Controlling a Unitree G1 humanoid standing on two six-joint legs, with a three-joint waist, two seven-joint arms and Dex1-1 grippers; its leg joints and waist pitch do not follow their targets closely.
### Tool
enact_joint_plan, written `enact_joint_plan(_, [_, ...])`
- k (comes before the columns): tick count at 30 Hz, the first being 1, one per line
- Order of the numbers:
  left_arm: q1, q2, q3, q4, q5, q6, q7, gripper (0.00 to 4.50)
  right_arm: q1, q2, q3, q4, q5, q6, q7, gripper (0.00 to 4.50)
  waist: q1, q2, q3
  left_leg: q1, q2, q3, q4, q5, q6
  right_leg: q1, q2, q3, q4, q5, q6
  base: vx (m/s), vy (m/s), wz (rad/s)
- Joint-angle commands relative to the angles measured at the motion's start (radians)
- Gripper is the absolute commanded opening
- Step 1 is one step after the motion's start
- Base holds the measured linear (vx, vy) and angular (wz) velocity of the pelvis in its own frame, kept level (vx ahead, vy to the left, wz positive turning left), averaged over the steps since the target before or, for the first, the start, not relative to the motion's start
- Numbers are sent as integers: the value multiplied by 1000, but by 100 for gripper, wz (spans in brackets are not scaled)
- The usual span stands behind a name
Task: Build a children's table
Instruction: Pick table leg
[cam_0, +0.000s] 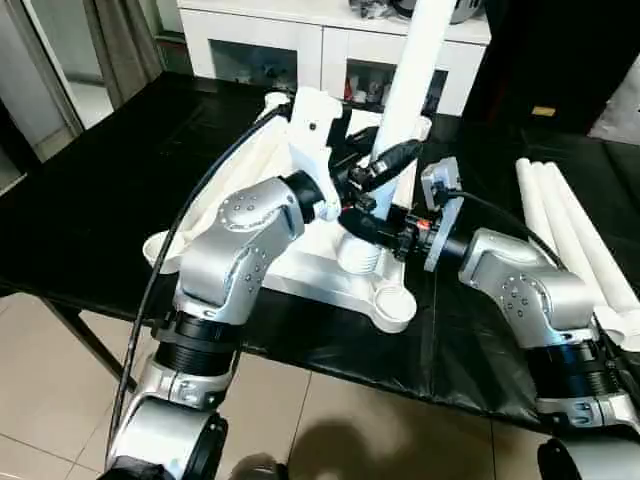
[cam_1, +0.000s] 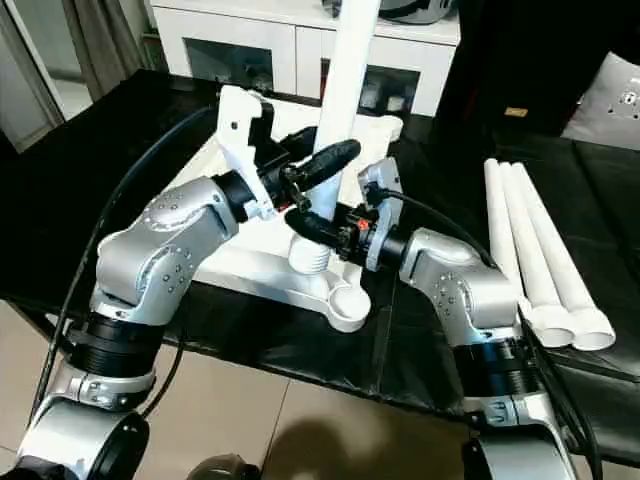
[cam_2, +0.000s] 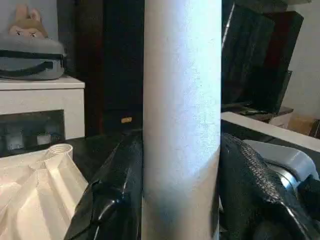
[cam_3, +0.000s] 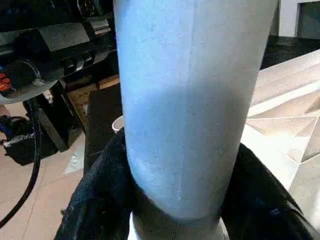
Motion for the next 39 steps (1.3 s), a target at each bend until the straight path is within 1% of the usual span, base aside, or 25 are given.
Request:
enact_joint_plan(1, [-23, -8, 5, -7, -19, -1, -4, 184, 1, -12, 8, 3, -18, -14, -10, 188, -2, -6, -80, 20, 114, -51, -63, -42, 77, 53, -155, 79, -64, -59, -142, 0, 0, 0])
enact_joint_plan(3, [-22, -8, 2, -10, -20, -1, -12, 184, 1, -13, 11, 4, -25, -17, -8, 188, -2, -6, -80, 21, 114, -51, -62, -43, 76, 53, -157, 80, -64, -57, -145, 0, 0, 0])
enact_joint_plan(4, [-19, -6, -3, -15, -20, -5, -19, 184, 1, -12, 10, 7, -25, -18, -7, 188, -2, -6, -80, 19, 113, -51, -62, -42, 76, 54, -155, 79, -64, -57, -144, 0, 0, 0])
enact_joint_plan(5, [-16, -4, -11, -21, -19, -10, -29, 184, 0, -11, 7, 8, -20, -12, -6, 223, -1, -5, -80, 20, 113, -51, -62, -44, 76, 54, -157, 79, -65, -60, -143, 0, 0, 0])
enact_joint_plan(6, [-12, -2, -18, -29, -19, -13, -39, 184, 0, -9, 3, 7, -14, -6, -7, 244, -2, -6, -79, 19, 113, -51, -62, -46, 77, 54, -157, 80, -66, -64, -142, 0, 0, 0])
enact_joint_plan(7, [-10, 0, -23, -34, -18, -14, -45, 184, -1, -7, -1, 5, -5, 5, -5, 258, -2, -4, -80, 20, 114, -52, -63, -43, 78, 55, -156, 79, -65, -62, -142, 0, 0, 0])
enact_joint_plan(9, [-8, 0, -26, -37, -18, -13, -48, 184, -1, -6, -3, 4, 1, 12, -5, 278, -2, -5, -80, 20, 114, -51, -62, -41, 80, 54, -157, 80, -65, -56, -143, 0, 0, 0])
enact_joint_plan(10, [-6, 2, -30, -41, -16, -14, -52, 184, -2, -7, -3, 3, 1, 14, -4, 278, -1, -4, -80, 20, 114, -51, -62, -44, 79, 54, -156, 80, -65, -58, -144, 0, 0, 0])
enact_joint_plan(11, [-6, 2, -30, -41, -15, -15, -52, 184, -3, -7, -3, 3, -2, 13, -5, 293, -1, -4, -80, 20, 114, -51, -62, -44, 78, 54, -157, 79, -65, -60, -143, 0, 0, 0])
enact_joint_plan(13, [-6, 2, -30, -40, -13, -15, -53, 184, -4, -6, -4, 5, -9, 9, -10, 305, -1, -5, -80, 20, 114, -51, -62, -45, 77, 54, -157, 80, -65, -58, -144, 0, 0, 0])
enact_joint_plan(14, [-6, 2, -30, -40, -13, -15, -53, 184, -4, -6, -4, 5, -9, 9, -10, 323, -1, -5, -80, 20, 115, -52, -63, -43, 75, 54, -156, 79, -64, -57, -145, 0, 0, 0])
enact_joint_plan(17, [-7, 2, -29, -38, -11, -17, -56, 183, -4, -4, -5, 6, -9, 12, -12, 333, -2, -5, -80, 20, 114, -52, -63, -46, 73, 55, -156, 80, -64, -60, -146, 0, 0, 0])
enact_joint_plan(21, [-7, 2, -29, -36, -11, -18, -59, 183, -2, -3, -2, 4, -8, 18, -10, 333, -2, -5, -79, 20, 113, -51, -63, -48, 73, 54, -155, 80, -66, -70, -143, 0, 0, 0])
enact_joint_plan(24, [-7, 2, -30, -36, -9, -18, -61, 183, -1, -2, -2, 3, -5, 21, -8, 333, -2, -4, -80, 20, 114, -51, -62, -42, 75, 54, -155, 80, -64, -57, -145, 0, 0, 0])
enact_joint_plan(30, [-7, 7, -32, -25, 6, -28, -60, 183, 3, -7, -1, 1, -6, 20, -6, 333, -1, -5, -80, 19, 113, -51, -62, -48, 74, 55, -158, 80, -66, -66, -142, 0, 0, 0])
enact_joint_plan(31, [-7, 8, -31, -21, 8, -31, -59, 183, 4, -8, -1, 0, -6, 20, -5, 333, -2, -4, -80, 20, 114, -52, -63, -45, 73, 55, -155, 79, -65, -62, -142, 0, 0, 0])
enact_joint_plan(32, [-7, 9, -30, -20, 9, -31, -58, 183, 4, -8, -1, 0, -6, 21, -5, 333, -1, -1, -80, 20, 115, -52, -63, -46, 73, 54, -156, 79, -64, -59, -142, 0, 0, 0])
enact_joint_plan(34, [-8, 10, -29, -20, 8, -30, -59, 183, 4, -8, -1, -1, -5, 23, -5, 333, -2, -3, -80, 20, 114, -51, -62, -48, 72, 55, -157, 80, -64, -53, -144, 0, 0, 0])
enact_joint_plan(36, [-8, 10, -29, -21, 8, -30, -59, 183, 4, -8, -3, -2, -3, 26, -5, 333, -1, -3, -80, 21, 114, -52, -63, -50, 72, 54, -155, 79, -64, -55, -144, 0, 0, 0])
enact_joint_plan(39, [-8, 7, -27, -22, 2, -27, -61, 183, 5, -6, -4, -1, -1, 27, -5, 333, -1, -3, -80, 20, 114, -52, -62, -50, 71, 55, -156, 80, -64, -56, -145, 0, 0, 0])
